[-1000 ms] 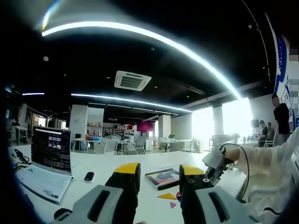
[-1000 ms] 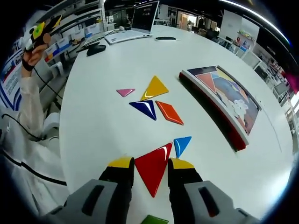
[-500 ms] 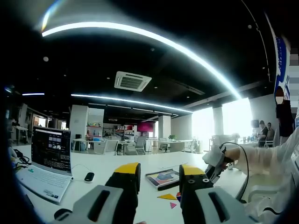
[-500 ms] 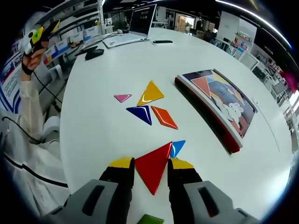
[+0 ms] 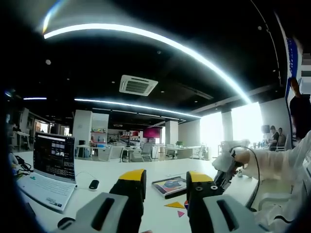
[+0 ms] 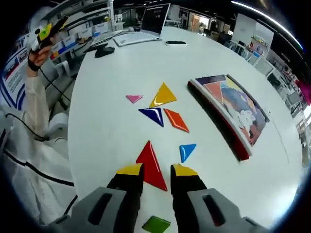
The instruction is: Pick up the tangram pieces one by one and place each piece onto its matching region on the pattern sheet, fitting the shapes together until the outline on the sheet is completely filled by the tangram pieces
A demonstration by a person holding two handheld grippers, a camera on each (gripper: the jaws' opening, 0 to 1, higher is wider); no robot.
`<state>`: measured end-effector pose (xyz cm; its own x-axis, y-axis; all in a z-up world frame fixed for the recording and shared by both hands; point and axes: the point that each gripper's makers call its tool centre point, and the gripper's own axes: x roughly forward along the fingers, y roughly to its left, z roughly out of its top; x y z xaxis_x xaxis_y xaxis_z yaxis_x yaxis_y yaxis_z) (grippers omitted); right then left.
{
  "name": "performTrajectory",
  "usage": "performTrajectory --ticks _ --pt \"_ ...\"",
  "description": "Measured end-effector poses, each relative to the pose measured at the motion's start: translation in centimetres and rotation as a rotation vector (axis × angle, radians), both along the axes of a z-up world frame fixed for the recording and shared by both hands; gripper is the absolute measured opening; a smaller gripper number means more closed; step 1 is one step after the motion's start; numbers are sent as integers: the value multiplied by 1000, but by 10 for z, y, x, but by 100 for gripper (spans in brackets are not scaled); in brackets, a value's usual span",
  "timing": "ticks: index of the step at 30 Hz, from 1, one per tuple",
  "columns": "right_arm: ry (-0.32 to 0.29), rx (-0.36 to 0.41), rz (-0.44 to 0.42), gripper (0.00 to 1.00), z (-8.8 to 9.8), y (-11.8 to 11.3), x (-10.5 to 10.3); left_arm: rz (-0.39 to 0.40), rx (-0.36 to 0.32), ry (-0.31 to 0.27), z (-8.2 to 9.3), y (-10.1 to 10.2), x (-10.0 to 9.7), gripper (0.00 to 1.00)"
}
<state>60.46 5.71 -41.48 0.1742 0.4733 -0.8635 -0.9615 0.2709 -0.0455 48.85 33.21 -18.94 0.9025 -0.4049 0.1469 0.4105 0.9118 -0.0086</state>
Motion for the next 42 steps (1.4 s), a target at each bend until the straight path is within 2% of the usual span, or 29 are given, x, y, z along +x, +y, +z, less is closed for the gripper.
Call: performTrajectory --ticks 1,3,10,13,16,22,27,31,33,34,36,37,42 --pt "1 -4 28 34 -3 1 -3 1 -2 0 0 0 1 34" --pt "19 13 8 34 -2 3 -1 -4 5 7 -2 -3 2 34" --pt "15 23 19 32 -2 8 5 -9 10 3 -1 -6 1 34" --pt "12 10 99 31 -2 4 1 -4 6 0 0 -3 0 34" --pt "9 25 115 31 -1 4 1 -5 8 2 -1 -3 0 34" --pt "-29 43 275 29 0 8 -2 -11 13 3 -2 -6 1 34" --pt "11 33 283 29 0 9 -2 -14 12 1 -1 -7 1 34" --pt "11 19 289 28 0 9 -2 -18 15 1 -1 -8 1 34" --pt "-8 43 250 21 2 14 6 -18 16 3 -2 -8 1 34" --pt "37 21 210 21 0 11 4 -18 18 3 -2 -8 1 34" --pt "18 33 199 21 0 14 11 -17 15 1 -2 -7 0 34" --pt "5 37 203 21 0 15 12 -15 13 1 -2 -7 0 34" --pt "14 9 257 23 -2 8 6 -11 11 0 -1 -4 0 34"
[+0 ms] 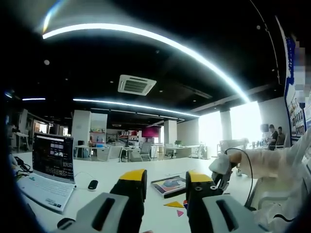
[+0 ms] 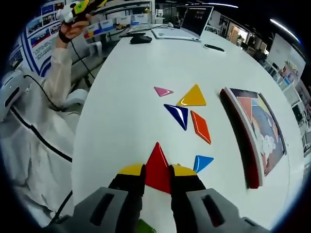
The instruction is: Pick up the tangram pieces one by one and place each piece onto its matching region on the pattern sheet, fitting the shapes together until the outline on the sheet is completely filled by the tangram pieces
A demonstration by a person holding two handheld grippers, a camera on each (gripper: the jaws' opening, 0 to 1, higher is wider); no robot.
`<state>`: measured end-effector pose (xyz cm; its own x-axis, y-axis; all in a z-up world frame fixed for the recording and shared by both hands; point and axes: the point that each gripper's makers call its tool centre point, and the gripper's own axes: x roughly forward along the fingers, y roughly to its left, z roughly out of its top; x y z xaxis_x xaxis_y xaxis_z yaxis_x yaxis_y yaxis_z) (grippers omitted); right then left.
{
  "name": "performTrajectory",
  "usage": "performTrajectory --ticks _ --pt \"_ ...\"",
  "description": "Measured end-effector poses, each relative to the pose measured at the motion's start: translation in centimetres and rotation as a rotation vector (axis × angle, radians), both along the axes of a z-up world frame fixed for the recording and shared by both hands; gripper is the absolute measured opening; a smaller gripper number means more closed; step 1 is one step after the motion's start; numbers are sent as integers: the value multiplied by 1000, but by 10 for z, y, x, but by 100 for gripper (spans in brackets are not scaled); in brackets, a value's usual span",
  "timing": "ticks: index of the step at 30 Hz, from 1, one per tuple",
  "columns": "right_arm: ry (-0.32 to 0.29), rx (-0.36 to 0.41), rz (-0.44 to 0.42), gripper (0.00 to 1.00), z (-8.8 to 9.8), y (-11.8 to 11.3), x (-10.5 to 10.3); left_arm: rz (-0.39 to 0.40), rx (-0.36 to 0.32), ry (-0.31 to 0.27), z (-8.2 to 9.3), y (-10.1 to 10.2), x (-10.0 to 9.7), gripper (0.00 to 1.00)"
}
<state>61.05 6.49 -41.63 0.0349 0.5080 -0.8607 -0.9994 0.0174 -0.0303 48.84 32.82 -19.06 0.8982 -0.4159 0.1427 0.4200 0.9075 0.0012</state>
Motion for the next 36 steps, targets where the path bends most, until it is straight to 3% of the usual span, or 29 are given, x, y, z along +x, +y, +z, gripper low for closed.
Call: performTrajectory --ticks 2,4,8,23,29,36 --pt "-21 9 71 30 1 -1 -2 3 -4 -2 1 1 0 34" --pt "-3 -6 64 36 1 -8 -4 3 -1 1 0 1 0 34" --pt "15 -16 115 37 0 -11 -9 -1 -2 -2 0 -1 0 34" --pt "-8 -92 242 31 0 -9 -9 -7 7 -5 2 -3 -1 33" --pt "-5 -101 204 28 0 -7 -9 -5 7 -6 2 -1 -1 33" --pt "79 -98 -26 27 3 -4 1 -5 9 -8 2 -2 -1 33"
